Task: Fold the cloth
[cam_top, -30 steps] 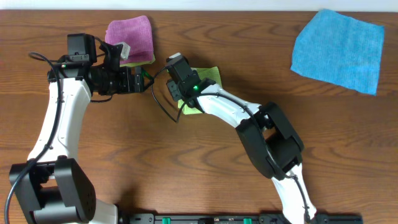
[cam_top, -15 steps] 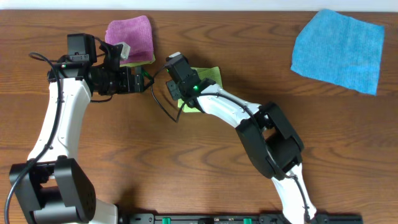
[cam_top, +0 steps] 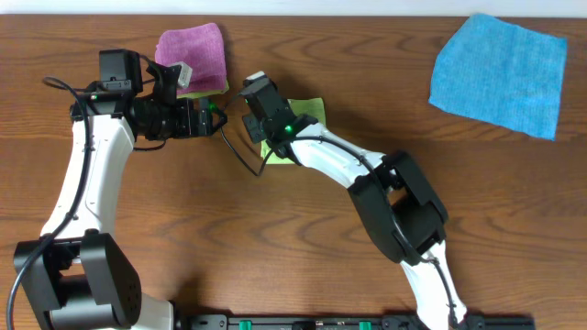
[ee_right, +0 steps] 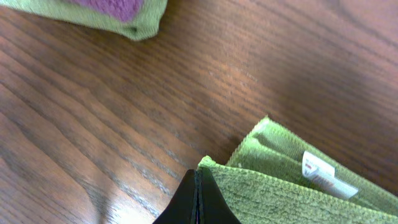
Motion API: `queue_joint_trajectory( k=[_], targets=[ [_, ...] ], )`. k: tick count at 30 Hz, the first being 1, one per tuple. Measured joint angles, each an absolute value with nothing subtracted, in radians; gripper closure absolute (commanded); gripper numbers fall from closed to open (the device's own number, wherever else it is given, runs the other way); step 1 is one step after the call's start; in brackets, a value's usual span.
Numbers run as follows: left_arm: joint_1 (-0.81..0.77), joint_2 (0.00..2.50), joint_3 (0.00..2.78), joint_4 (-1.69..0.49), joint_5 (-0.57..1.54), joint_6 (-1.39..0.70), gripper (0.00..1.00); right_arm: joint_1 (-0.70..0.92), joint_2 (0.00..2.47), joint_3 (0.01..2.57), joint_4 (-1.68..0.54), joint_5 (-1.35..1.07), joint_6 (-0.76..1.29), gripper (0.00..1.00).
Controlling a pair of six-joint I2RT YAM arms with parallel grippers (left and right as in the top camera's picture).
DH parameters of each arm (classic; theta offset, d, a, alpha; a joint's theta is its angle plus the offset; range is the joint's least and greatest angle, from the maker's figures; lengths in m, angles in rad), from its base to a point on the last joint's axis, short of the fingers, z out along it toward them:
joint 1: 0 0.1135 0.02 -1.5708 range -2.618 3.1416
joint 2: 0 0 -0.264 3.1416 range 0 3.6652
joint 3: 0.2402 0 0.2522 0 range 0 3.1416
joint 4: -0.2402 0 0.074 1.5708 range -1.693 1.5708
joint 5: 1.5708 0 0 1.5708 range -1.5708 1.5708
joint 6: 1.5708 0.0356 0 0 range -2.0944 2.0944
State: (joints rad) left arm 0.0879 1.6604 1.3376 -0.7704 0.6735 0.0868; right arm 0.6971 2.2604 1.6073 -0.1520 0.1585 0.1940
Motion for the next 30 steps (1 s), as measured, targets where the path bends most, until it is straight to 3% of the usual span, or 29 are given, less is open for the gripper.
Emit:
queue_joint_trajectory(
  k=[24, 25, 26, 27, 28, 30],
  targets=[
    [0.088, 1.660, 1.338, -0.770, 0.673, 0.087, 0.05, 0.688, 2.260, 1.623, -0.209, 0.319, 0.168, 0.96],
    [0.088, 1.660, 1.338, -0.770, 0.673, 0.087, 0.05, 0.686, 2.260, 1.623, -0.203, 0.320, 0.168, 0.78],
    [0.088, 1.660, 1.338, -0.770, 0.673, 0.087, 0.05, 0.683, 2.260, 1.623, -0.194, 0.321, 0.167, 0.48],
    [0.088, 1.660, 1.338, -0.770, 0.673, 0.087, 0.05, 0.681, 2.260, 1.623, -0.185, 0.322, 0.167, 0.26],
    [0.088, 1.660, 1.338, -0.770, 0.673, 0.087, 0.05, 0.677, 2.260, 1.623, -0.176, 0.323, 0.164, 0.11],
    [0.088, 1.660, 1.338, -0.770, 0.673, 0.087, 0.05, 0.674, 2.260, 1.623, -0.166, 0.318, 0.164, 0.01]
  ],
)
